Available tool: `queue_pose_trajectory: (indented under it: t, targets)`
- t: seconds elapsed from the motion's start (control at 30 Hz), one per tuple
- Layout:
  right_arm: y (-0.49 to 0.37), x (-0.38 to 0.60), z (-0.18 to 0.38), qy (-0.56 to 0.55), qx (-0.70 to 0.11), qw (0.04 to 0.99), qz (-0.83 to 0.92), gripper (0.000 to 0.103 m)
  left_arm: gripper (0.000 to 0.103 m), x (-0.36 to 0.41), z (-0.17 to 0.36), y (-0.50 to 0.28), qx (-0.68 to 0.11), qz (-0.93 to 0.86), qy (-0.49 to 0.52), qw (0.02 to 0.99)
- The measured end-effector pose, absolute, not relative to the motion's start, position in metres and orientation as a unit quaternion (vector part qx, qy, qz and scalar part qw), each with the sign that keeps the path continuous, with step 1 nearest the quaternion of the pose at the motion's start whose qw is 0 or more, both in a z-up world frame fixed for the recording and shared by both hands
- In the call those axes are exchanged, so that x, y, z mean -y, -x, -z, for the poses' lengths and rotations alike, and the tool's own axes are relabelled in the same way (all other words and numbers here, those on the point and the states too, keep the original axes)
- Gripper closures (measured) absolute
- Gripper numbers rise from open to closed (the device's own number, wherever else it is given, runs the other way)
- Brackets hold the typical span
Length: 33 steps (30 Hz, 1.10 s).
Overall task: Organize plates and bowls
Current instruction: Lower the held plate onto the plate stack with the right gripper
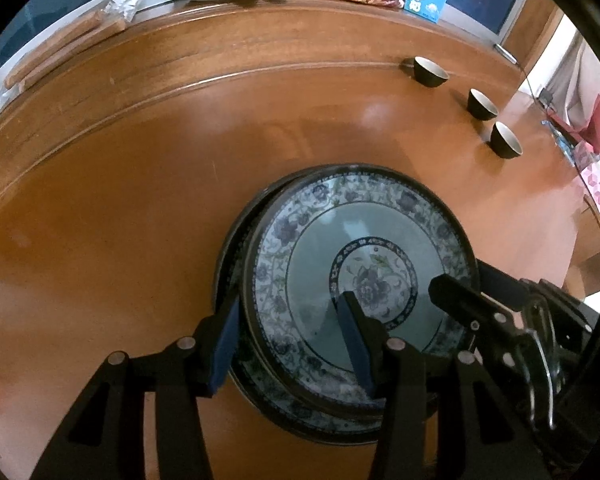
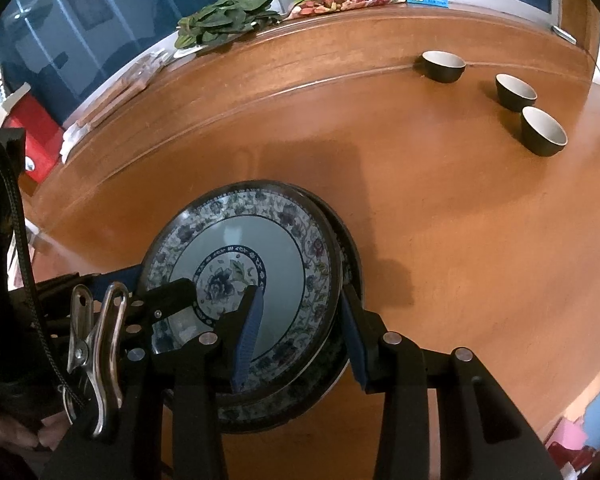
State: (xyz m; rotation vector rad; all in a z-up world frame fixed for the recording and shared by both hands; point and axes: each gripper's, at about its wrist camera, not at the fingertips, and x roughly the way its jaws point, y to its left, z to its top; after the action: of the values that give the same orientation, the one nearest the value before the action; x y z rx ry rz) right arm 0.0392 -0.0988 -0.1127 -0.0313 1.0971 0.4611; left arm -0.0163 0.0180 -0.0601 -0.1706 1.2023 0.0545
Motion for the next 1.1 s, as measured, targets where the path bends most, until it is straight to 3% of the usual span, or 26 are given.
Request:
queue_pose_trajectory:
  t: [0.37, 0.63, 1.1]
  targets:
    - [-0.038, 0.101, 0.113, -0.005, -0.518, 0.828, -0.217, 0.059, 0.051, -0.019, 0.060, 0.016, -0.569, -0.014, 0.072, 0.819]
    - [-0.033, 0.100, 0.108, -0.023, -0.511, 0.834, -0.206, 0.049, 0.050, -0.026, 0.052, 0.023, -0.556, 0.000, 0.072, 0.828]
    - [-0.018, 0.105, 0.095, -0.045, -0.482, 0.857, -0.174, 0.048, 0.050, -0.034, 0.042, 0.034, -0.542, 0.026, 0.058, 0.838]
